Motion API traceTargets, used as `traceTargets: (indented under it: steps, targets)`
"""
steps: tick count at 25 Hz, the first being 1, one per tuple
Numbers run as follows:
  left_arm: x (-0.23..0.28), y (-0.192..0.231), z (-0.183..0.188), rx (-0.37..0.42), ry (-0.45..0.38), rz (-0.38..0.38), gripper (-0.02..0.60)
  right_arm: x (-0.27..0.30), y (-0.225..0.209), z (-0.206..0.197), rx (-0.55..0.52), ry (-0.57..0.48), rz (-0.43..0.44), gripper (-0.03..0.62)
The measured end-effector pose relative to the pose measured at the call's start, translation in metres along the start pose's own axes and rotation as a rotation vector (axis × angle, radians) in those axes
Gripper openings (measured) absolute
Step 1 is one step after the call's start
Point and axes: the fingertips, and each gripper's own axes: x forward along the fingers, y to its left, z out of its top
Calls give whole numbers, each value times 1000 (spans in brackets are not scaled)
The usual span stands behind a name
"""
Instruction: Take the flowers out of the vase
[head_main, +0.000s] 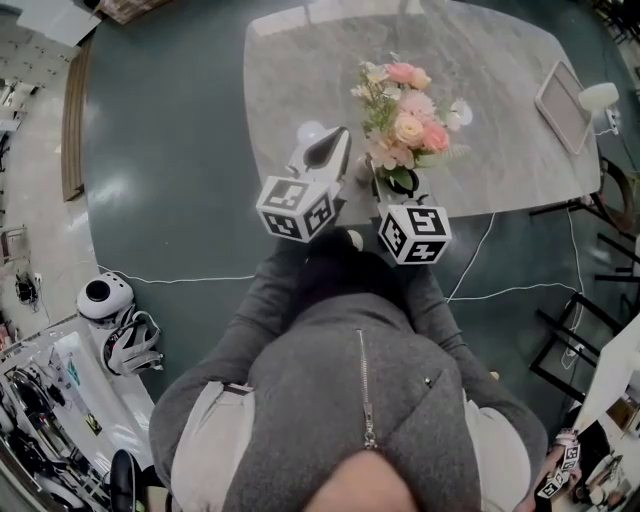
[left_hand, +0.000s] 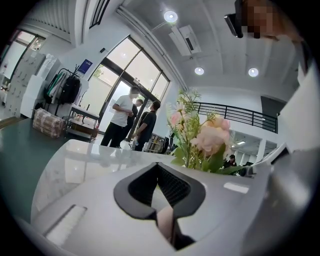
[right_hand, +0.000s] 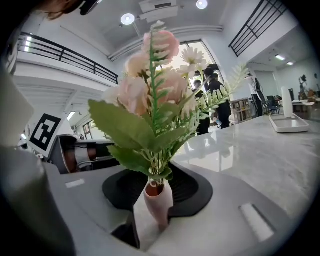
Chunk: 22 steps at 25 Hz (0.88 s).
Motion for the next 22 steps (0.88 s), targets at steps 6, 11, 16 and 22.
traceTargets:
  steps: [6,11,16,22]
  targets:
    - [-7,-6,2,10,0,-29,9,-3,0,1,-21,-5,-42,102]
    - [-7,-8,4,14,16,-59,9,-4,1,6,-47,-10,-72,86]
    - [1,-18,9,24,26,-94,9,-8,0,13,-67,-21,-95,80]
    - [-4,-24,18,35,20,-135,9,-13,7,20,-82,-52,-123,74]
